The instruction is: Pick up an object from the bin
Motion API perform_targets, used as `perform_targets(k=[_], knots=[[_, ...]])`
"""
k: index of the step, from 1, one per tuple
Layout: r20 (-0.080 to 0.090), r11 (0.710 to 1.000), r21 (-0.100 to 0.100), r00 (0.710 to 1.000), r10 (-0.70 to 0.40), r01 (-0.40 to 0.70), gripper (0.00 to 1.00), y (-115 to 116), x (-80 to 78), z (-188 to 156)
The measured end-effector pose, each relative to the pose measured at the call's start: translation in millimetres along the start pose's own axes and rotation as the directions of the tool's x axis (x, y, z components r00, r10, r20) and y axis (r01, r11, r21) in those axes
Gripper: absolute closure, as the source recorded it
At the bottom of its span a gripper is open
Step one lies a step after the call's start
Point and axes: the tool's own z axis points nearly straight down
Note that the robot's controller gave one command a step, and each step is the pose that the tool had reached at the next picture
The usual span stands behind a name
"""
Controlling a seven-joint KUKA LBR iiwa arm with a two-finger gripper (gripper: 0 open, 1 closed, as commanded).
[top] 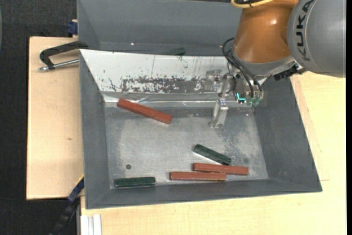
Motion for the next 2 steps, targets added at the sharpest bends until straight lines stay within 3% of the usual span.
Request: perform_targets(k=[1, 2], knots=[[0.009, 1.000, 0.000, 1.000, 0.000, 0.000, 0.00, 0.0, -1.7, -5.2], [0.012, 0.996, 0.001, 0.996, -0.091, 0.091, 0.00, 61.0, -2.9, 61.7]])
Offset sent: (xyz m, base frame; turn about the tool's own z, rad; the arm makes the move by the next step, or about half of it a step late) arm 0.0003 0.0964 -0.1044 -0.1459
